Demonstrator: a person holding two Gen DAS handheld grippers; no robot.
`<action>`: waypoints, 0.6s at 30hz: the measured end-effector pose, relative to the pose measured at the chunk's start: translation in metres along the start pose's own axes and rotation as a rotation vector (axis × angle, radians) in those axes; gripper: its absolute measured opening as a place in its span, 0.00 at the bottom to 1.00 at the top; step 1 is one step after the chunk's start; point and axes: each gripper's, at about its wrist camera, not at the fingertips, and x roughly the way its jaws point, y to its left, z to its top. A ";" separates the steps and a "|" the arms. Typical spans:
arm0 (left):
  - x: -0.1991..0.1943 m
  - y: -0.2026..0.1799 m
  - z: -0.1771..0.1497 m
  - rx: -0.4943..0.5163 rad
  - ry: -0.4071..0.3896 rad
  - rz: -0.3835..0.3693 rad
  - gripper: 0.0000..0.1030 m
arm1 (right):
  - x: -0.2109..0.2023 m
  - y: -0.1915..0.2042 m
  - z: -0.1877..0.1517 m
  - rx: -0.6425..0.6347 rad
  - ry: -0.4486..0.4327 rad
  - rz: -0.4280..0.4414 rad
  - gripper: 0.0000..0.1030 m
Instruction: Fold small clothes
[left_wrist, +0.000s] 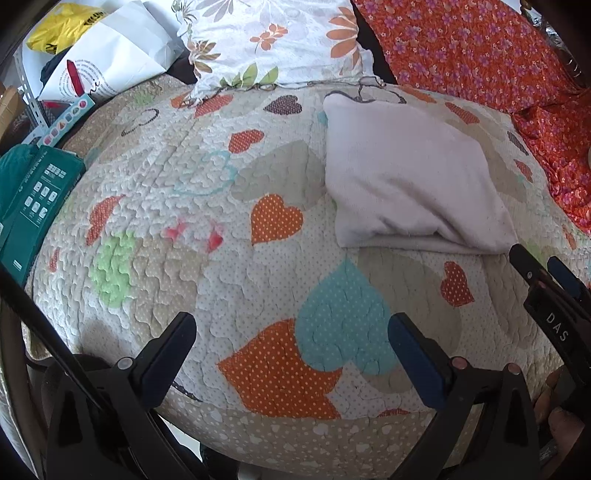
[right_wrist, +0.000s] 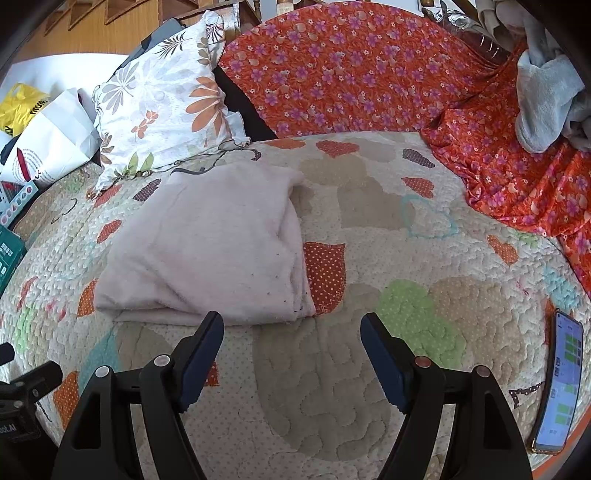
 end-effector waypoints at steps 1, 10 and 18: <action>0.002 0.000 -0.001 -0.003 0.007 -0.001 1.00 | 0.000 0.000 0.000 -0.001 0.000 0.000 0.79; 0.015 0.005 -0.006 -0.027 0.061 -0.017 1.00 | 0.004 0.004 -0.001 -0.031 0.003 -0.003 0.79; 0.019 0.008 -0.007 -0.041 0.077 -0.027 1.00 | 0.004 0.006 -0.001 -0.039 0.001 -0.004 0.79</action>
